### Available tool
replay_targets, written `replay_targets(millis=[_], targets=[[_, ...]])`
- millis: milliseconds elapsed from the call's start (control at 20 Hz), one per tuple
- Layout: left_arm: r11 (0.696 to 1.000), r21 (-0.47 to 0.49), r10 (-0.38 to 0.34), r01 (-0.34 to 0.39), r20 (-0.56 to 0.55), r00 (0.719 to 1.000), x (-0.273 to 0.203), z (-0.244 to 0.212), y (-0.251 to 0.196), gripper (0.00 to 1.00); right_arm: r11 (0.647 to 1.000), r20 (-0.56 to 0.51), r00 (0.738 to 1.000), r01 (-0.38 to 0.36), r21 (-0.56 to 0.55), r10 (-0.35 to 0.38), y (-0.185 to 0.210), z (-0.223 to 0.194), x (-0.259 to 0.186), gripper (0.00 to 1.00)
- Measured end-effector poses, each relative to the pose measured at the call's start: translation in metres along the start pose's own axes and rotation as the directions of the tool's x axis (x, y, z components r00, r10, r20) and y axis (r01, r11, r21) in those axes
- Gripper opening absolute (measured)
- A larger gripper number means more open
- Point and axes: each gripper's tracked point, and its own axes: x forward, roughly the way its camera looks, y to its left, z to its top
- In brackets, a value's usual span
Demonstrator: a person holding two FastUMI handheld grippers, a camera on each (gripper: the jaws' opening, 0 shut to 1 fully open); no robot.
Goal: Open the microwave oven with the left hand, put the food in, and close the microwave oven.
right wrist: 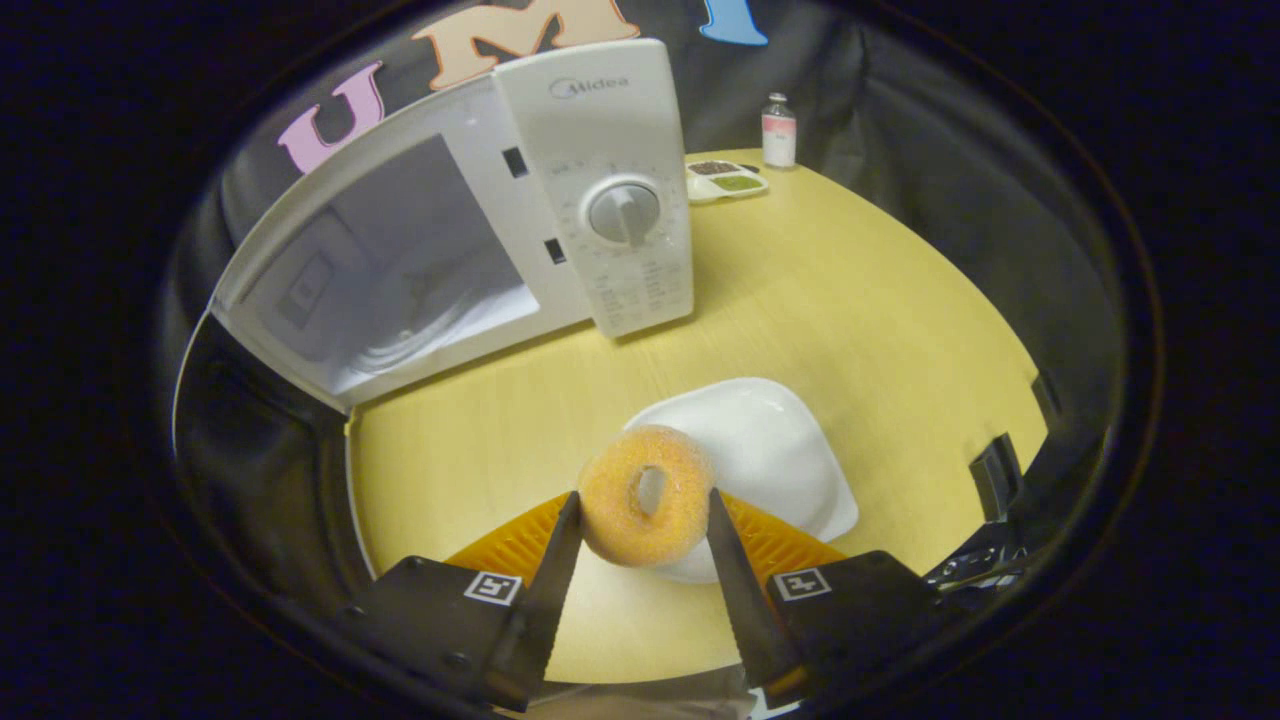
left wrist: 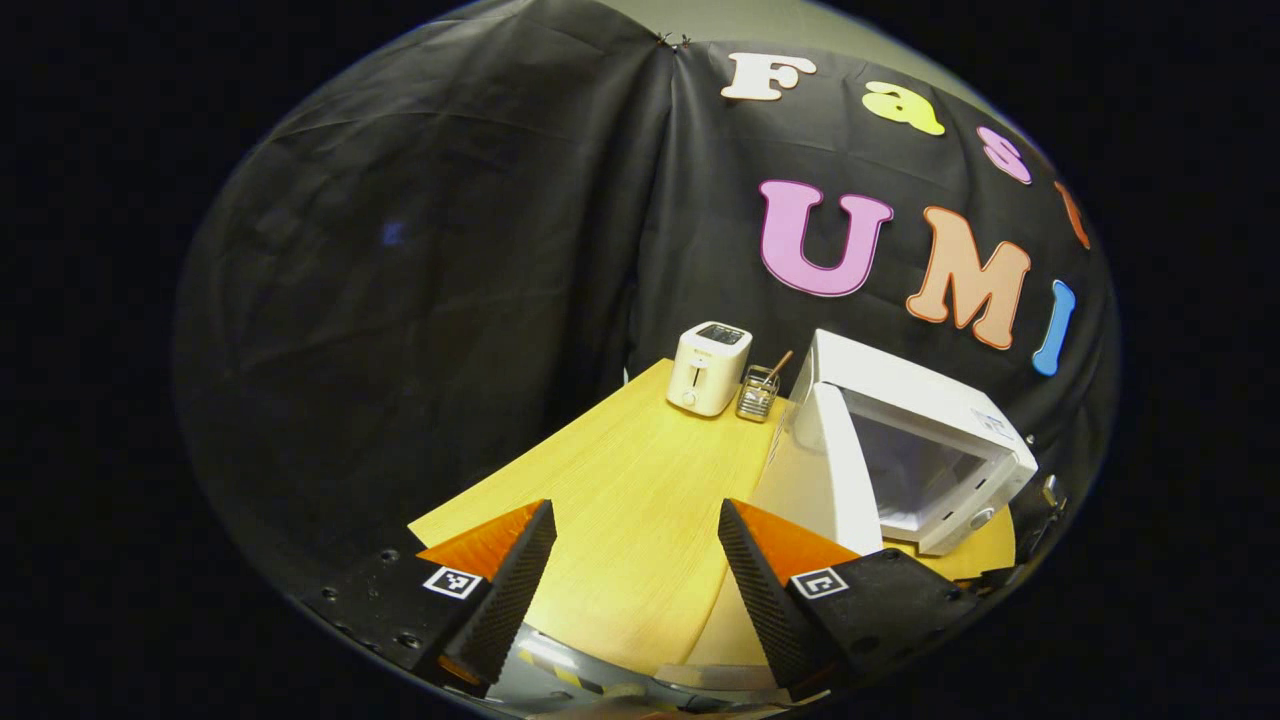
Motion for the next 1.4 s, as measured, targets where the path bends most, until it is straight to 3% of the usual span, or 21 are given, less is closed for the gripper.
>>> replay_targets(millis=[50,150,200,300,500,650,850,1000,1050,1100,1400], targets=[[1.000,-0.001,0.007,-0.007,-0.006,1.000,0.000,-0.001,0.006,0.96,0.999,0.010,0.999,-0.035,0.012,0.035,0.011,0.001,-0.004,0.76],[1.000,-0.007,0.022,-0.022,-0.011,1.000,0.000,-0.003,0.015,0.96,0.993,0.036,0.994,-0.108,0.043,0.106,0.036,0.002,-0.008,0.71],[1.000,-0.017,0.022,-0.023,-0.016,1.000,0.000,-0.004,0.018,0.96,0.988,0.044,0.989,-0.143,0.053,0.141,0.049,0.001,-0.010,0.76],[0.999,-0.027,0.027,-0.027,-0.025,0.999,-0.002,-0.008,0.024,0.96,0.973,0.058,0.975,-0.218,0.076,0.214,0.077,-0.001,-0.013,0.76],[0.998,-0.046,0.036,-0.037,-0.032,0.999,-0.006,-0.012,0.031,0.96,0.916,0.089,0.931,-0.365,0.167,0.355,0.136,0.007,-0.015,0.76],[0.999,-0.038,0.029,-0.030,-0.037,0.999,-0.008,-0.015,0.031,0.96,0.877,0.139,0.902,-0.431,0.210,0.410,0.168,0.027,-0.011,0.75],[0.999,-0.034,0.017,-0.018,-0.054,0.998,-0.011,-0.021,0.030,0.96,0.835,0.210,0.885,-0.462,0.300,0.415,0.196,0.057,0.009,0.75],[0.999,-0.036,0.032,-0.035,-0.079,0.996,-0.008,-0.026,0.033,0.96,0.822,0.236,0.896,-0.441,0.360,0.377,0.204,0.072,0.029,0.75],[0.998,-0.041,0.039,-0.043,-0.089,0.995,-0.007,-0.027,0.034,0.96,0.824,0.241,0.901,-0.430,0.370,0.362,0.205,0.076,0.035,0.75],[0.998,-0.045,0.048,-0.052,-0.098,0.994,-0.006,-0.028,0.035,0.96,0.828,0.253,0.905,-0.418,0.373,0.343,0.206,0.081,0.042,0.69],[0.994,-0.030,0.098,-0.102,-0.125,0.987,-0.004,-0.038,0.042,0.96,0.869,0.308,0.921,-0.345,0.354,0.240,0.204,0.102,0.079,0.71]])
